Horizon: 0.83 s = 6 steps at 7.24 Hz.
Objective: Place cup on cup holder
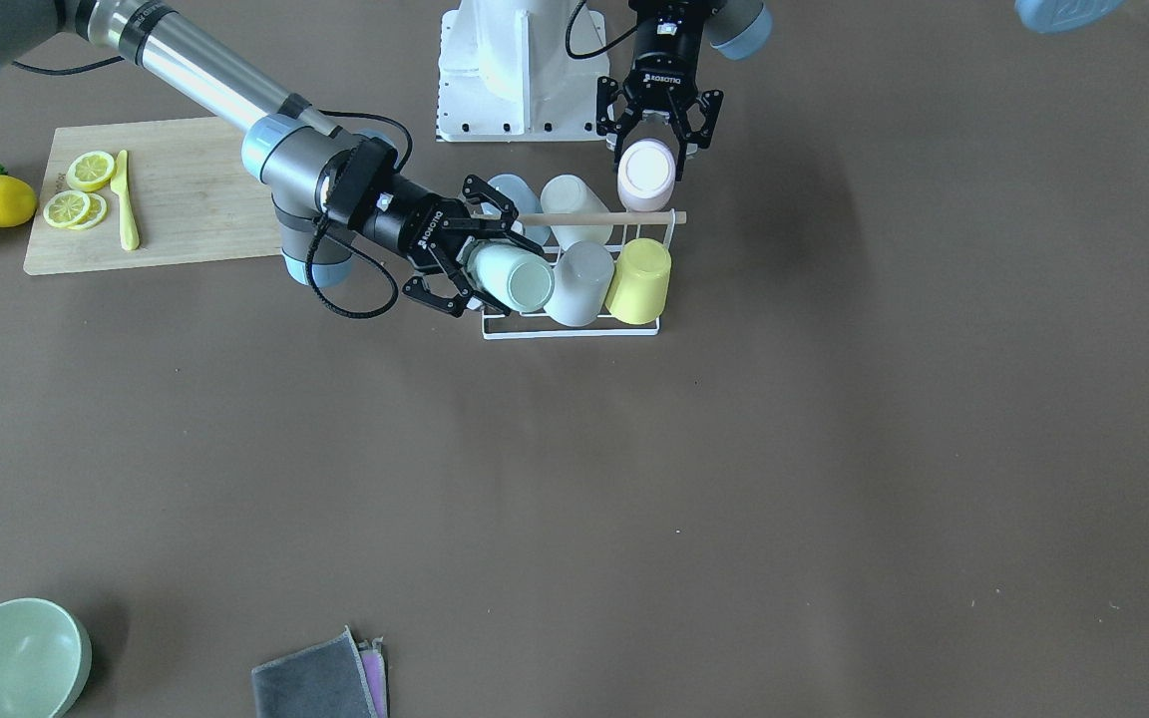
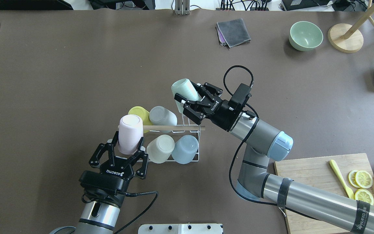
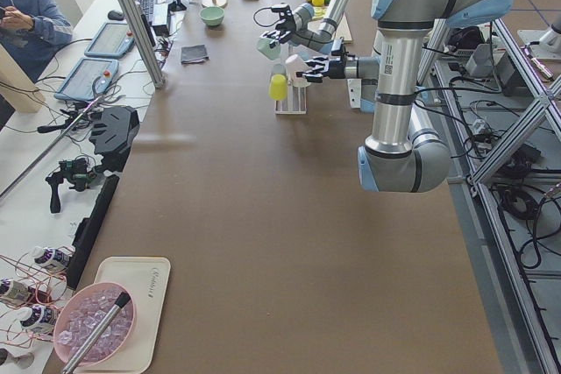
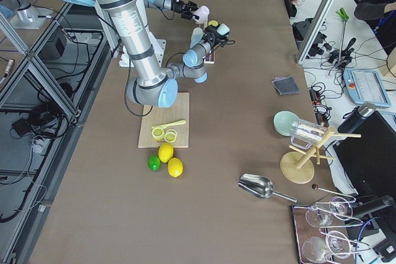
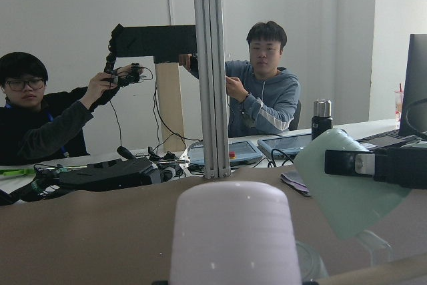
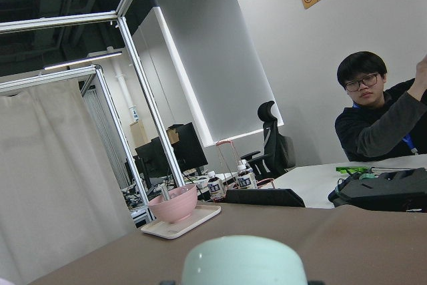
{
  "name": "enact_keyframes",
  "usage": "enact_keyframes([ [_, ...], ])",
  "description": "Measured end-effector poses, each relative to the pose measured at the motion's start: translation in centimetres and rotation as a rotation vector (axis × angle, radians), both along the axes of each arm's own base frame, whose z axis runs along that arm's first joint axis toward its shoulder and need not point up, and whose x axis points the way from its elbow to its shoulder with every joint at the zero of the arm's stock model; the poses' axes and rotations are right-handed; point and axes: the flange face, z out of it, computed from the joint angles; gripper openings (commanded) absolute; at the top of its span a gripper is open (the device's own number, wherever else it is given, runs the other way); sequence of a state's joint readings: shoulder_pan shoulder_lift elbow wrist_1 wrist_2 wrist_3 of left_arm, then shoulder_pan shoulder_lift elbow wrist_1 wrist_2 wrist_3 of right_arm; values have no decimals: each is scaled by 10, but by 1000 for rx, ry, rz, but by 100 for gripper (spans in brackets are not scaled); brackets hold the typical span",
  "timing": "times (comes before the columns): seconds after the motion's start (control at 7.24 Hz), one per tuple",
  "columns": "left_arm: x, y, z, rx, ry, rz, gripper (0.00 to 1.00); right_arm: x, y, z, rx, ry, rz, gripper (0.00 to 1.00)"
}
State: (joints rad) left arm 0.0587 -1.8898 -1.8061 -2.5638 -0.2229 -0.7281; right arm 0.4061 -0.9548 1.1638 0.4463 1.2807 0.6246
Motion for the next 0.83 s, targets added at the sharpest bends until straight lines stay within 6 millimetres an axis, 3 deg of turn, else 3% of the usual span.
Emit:
enact_keyframes([
  [0.28, 1, 0, 0, -2, 0, -1, 64, -2, 4, 2, 2, 0, -6, 0],
  [0.55, 2, 3, 0, -3, 0, 0, 78, -4, 9, 3, 4, -3, -13, 0],
  [0.69, 2, 4, 0, -3, -1, 0, 93, -4, 12, 5, 8, -9, -17, 0],
  [0.83, 2, 5, 0, -2, -3, 0, 97, -4, 15, 7, 9, -11, -21, 0],
])
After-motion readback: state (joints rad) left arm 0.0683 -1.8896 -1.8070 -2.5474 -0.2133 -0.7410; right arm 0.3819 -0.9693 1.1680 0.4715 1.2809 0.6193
